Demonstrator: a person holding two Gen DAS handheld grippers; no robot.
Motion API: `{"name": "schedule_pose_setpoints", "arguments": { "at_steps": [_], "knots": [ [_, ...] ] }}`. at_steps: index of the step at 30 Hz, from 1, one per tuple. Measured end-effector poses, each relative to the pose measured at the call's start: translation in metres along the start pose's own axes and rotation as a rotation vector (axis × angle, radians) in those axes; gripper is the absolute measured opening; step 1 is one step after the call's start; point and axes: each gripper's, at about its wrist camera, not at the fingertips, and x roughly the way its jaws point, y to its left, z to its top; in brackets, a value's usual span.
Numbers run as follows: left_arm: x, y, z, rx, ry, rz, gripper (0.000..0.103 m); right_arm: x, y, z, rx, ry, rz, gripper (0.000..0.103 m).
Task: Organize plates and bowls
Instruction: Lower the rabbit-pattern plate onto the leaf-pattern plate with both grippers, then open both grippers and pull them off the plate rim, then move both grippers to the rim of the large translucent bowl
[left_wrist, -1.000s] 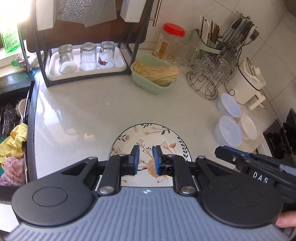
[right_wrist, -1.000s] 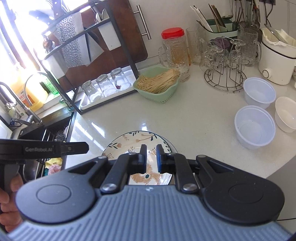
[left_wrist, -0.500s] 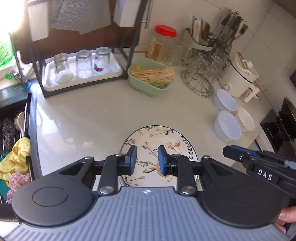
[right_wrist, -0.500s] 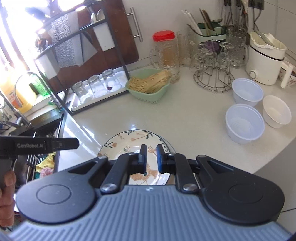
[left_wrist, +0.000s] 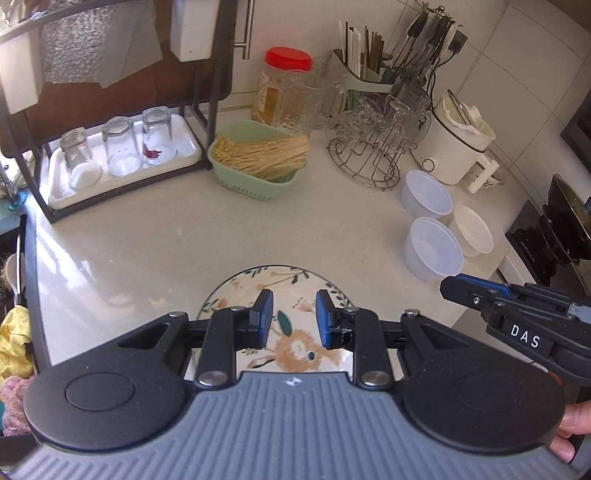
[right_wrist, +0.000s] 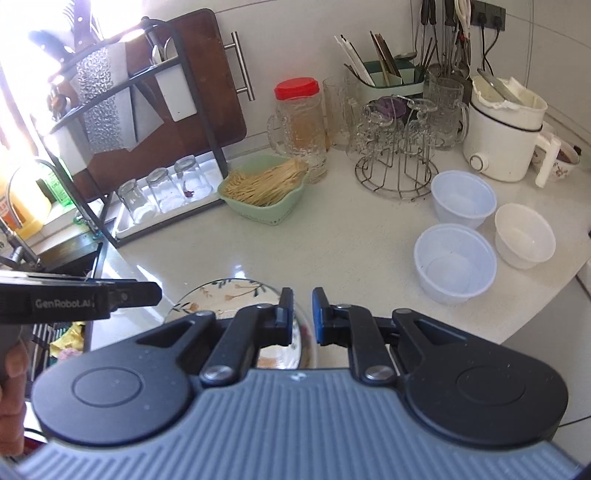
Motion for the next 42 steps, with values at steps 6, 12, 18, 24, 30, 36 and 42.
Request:
{"name": "schedule_pose_setpoints", "arguments": {
  "at_steps": [6, 12, 18, 24, 30, 36, 42],
  "knots": [
    [0.027, -0.025, 0.011, -0.013, 0.022, -0.016, 0.029, 0.005, -0.039, 0.007, -0.009, -0.001, 0.003, 0.015],
    [0.051, -0.063, 0.028, -0.019, 0.02, -0.022, 0.029, 0.007, -0.086, 0.016, 0.023, -0.004, 0.003, 0.014],
    [0.077, -0.108, 0.037, 0.029, 0.041, -0.031, 0.029, 0.009, -0.123, 0.022, 0.048, -0.009, -0.002, 0.015],
    [0.104, -0.136, 0.042, 0.062, 0.08, -0.05, 0.045, 0.021, -0.153, 0.018, 0.073, -0.01, -0.036, 0.015],
    [0.134, -0.149, 0.045, 0.05, 0.131, -0.096, 0.056, 0.033, -0.175, 0.009, 0.135, -0.017, -0.084, 0.015],
    [0.163, -0.16, 0.05, 0.07, 0.161, -0.119, 0.062, 0.04, -0.195, 0.003, 0.201, -0.041, -0.131, 0.061],
    [0.182, -0.163, 0.067, 0.039, 0.168, -0.151, 0.062, 0.049, -0.215, -0.004, 0.309, -0.07, -0.138, 0.061]
  ]
}}
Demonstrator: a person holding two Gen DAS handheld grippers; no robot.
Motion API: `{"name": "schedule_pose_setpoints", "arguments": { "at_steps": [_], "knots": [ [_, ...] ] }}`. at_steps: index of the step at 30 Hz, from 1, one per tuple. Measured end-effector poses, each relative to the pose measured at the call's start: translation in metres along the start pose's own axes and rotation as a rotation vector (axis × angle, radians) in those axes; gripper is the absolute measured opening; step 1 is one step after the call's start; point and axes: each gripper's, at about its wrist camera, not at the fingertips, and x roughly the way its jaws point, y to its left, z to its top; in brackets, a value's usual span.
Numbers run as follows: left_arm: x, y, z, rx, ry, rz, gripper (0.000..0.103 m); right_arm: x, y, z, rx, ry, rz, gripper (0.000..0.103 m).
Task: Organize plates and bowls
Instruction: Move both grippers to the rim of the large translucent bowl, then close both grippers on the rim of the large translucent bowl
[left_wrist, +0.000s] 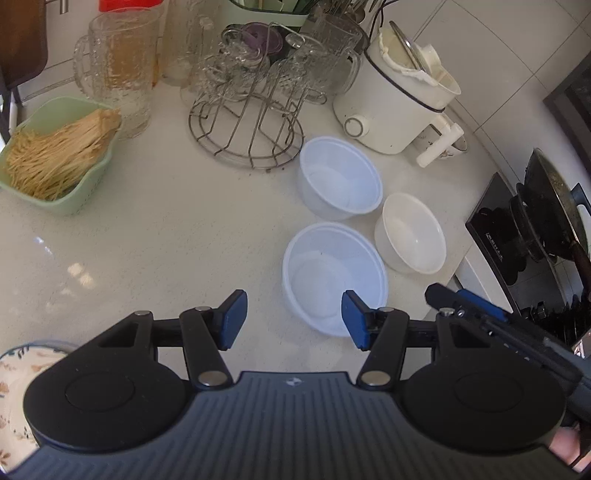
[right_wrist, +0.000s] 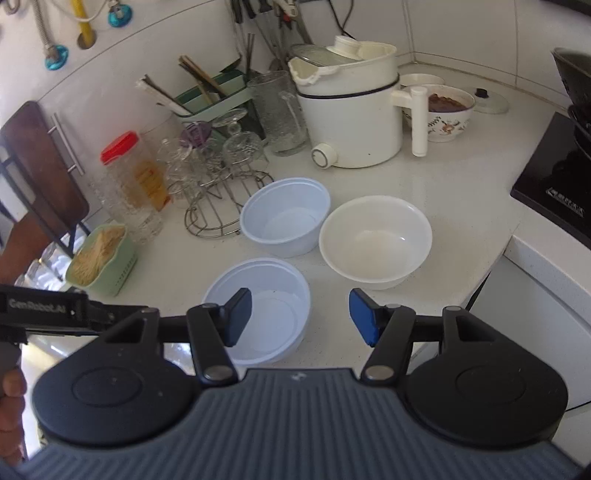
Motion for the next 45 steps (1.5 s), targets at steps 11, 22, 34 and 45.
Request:
{"name": "schedule_pose_setpoints", "arguments": {
  "at_steps": [11, 22, 34, 45],
  "knots": [
    [0.036, -0.014, 0.014, 0.086, 0.037, -0.02, 0.062, 0.036, -0.007, -0.001, 0.046, 0.054, 0.014, 0.037],
    [0.07, -0.008, 0.002, 0.03, 0.127, 0.002, 0.032, 0.06, -0.001, -0.002, 0.01, 0.107, 0.013, 0.017],
    [0.06, -0.002, 0.003, -0.014, 0.105, 0.034, 0.012, 0.064, 0.002, -0.001, 0.011, 0.143, 0.031, 0.01],
    [0.014, 0.021, -0.007, -0.075, 0.06, 0.06, 0.012, 0.052, 0.034, -0.003, -0.045, 0.146, 0.126, 0.011]
  ]
}}
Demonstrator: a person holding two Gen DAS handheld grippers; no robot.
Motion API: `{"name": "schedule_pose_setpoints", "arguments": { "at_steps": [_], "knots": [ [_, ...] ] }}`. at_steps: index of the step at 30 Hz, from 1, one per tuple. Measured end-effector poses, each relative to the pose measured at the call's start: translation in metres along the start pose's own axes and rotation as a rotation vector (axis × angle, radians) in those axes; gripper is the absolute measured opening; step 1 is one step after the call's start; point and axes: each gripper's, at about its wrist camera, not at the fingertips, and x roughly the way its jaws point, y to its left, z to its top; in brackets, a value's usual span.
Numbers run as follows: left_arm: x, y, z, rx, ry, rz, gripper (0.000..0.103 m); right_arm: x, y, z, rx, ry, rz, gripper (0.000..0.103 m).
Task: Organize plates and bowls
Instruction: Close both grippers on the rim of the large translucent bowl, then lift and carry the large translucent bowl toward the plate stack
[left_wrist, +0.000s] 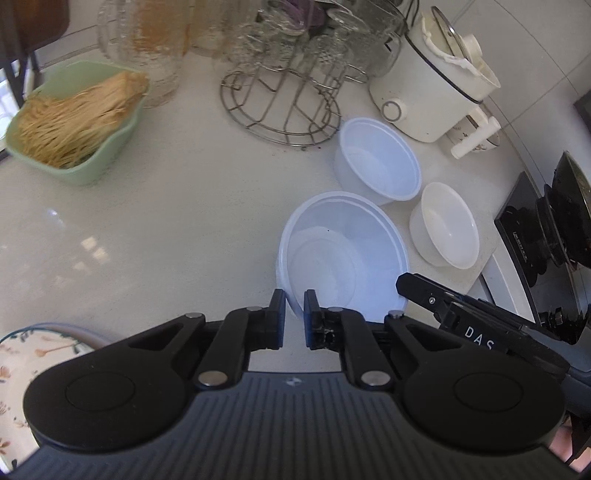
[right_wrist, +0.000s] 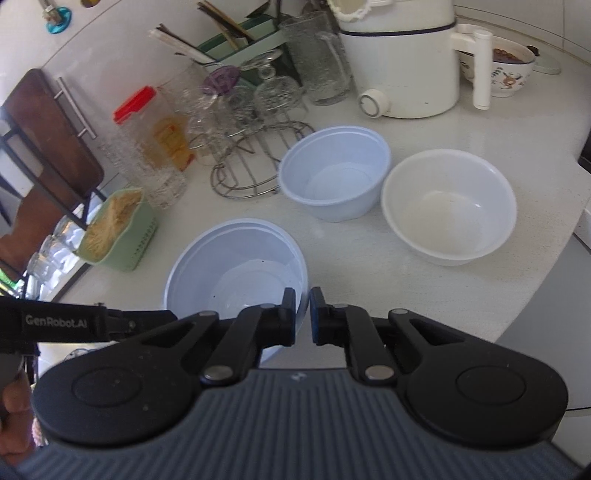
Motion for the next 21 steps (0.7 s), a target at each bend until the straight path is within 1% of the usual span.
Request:
{"name": "schedule_pose_setpoints", "arguments": {
  "at_steps": [4, 9, 16, 21],
  "knots": [
    [-0.01, 0.009, -0.008, 0.0, -0.015, 0.027, 0.012, 0.004, 0.011, -0.005, -0.025, 0.026, 0.016, 0.011],
    [-0.014, 0.021, -0.013, -0.024, -0.009, 0.033, 0.012, 0.007, 0.017, -0.011, -0.03, 0.055, 0.033, 0.011],
    [-0.01, 0.024, -0.023, 0.002, 0.019, 0.057, 0.013, 0.01, 0.025, -0.017, -0.052, 0.072, 0.019, 0.011],
    [-0.013, 0.026, -0.027, 0.013, 0.016, 0.05, 0.013, 0.008, 0.027, -0.019, -0.065, 0.069, 0.01, 0.012]
  ]
}}
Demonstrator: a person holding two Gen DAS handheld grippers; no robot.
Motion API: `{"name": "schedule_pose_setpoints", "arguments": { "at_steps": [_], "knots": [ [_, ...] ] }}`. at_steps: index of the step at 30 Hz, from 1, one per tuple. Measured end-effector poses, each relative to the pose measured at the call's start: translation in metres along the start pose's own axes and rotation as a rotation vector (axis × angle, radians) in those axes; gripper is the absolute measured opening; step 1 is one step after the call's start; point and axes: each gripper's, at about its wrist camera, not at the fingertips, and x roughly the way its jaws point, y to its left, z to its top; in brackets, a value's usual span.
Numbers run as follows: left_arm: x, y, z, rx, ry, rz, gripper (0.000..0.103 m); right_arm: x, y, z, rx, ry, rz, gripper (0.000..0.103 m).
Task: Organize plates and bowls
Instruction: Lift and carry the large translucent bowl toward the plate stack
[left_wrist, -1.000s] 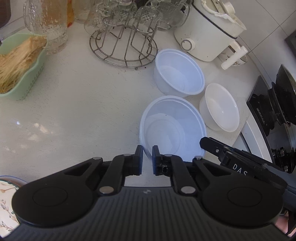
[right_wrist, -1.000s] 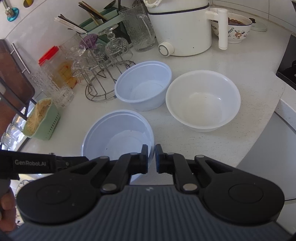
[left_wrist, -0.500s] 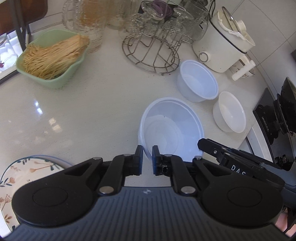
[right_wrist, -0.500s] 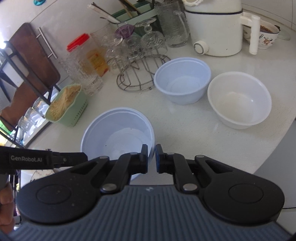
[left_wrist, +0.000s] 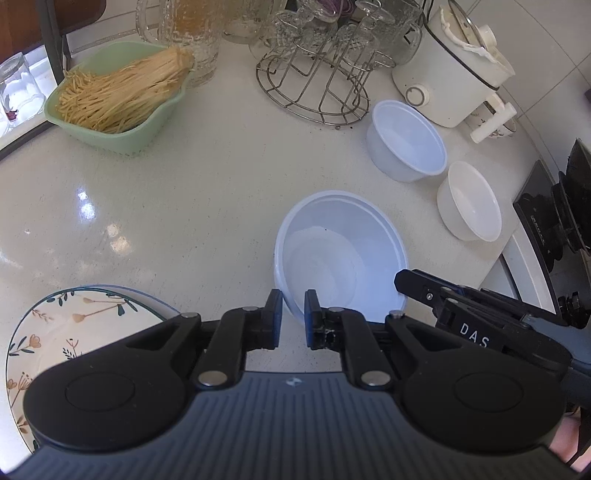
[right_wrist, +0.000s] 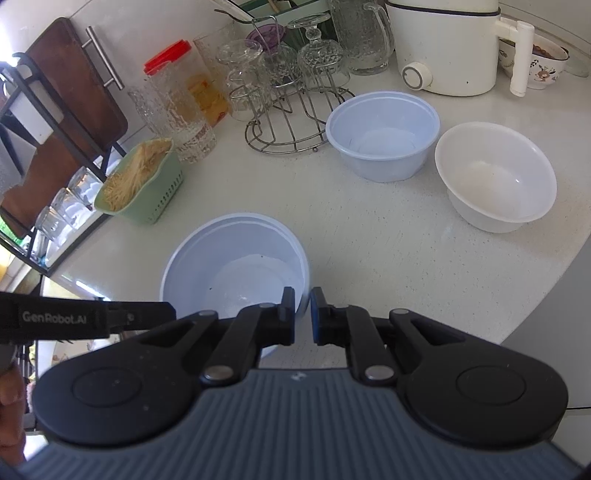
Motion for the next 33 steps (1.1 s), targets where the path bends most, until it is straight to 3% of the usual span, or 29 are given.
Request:
{"name": "schedule_pose_setpoints", "arguments": {
  "at_steps": [5, 9, 12, 18, 33],
  "knots": [
    [0.002, -0.001, 0.0, 0.001, 0.007, 0.004, 0.013, 0.001, 0.0, -0.003, 0.002, 0.015, -0.004, 0.013],
    [-0.001, 0.001, -0.003, -0.021, -0.005, 0.013, 0.027, 0.0, 0.002, -0.006, -0.007, 0.011, -0.001, 0.013],
    [-0.008, 0.002, -0.003, -0.033, -0.034, 0.03, 0.03, -0.002, 0.003, -0.007, -0.011, 0.0, 0.014, 0.013],
    [-0.024, -0.002, -0.002, -0.048, -0.07, 0.047, 0.03, -0.011, 0.0, -0.005, -0.011, -0.013, 0.015, 0.013],
    [-0.075, -0.038, 0.001, -0.043, -0.198, 0.071, 0.03, -0.071, -0.001, 0.025, -0.079, -0.139, 0.048, 0.013]
  ]
}}
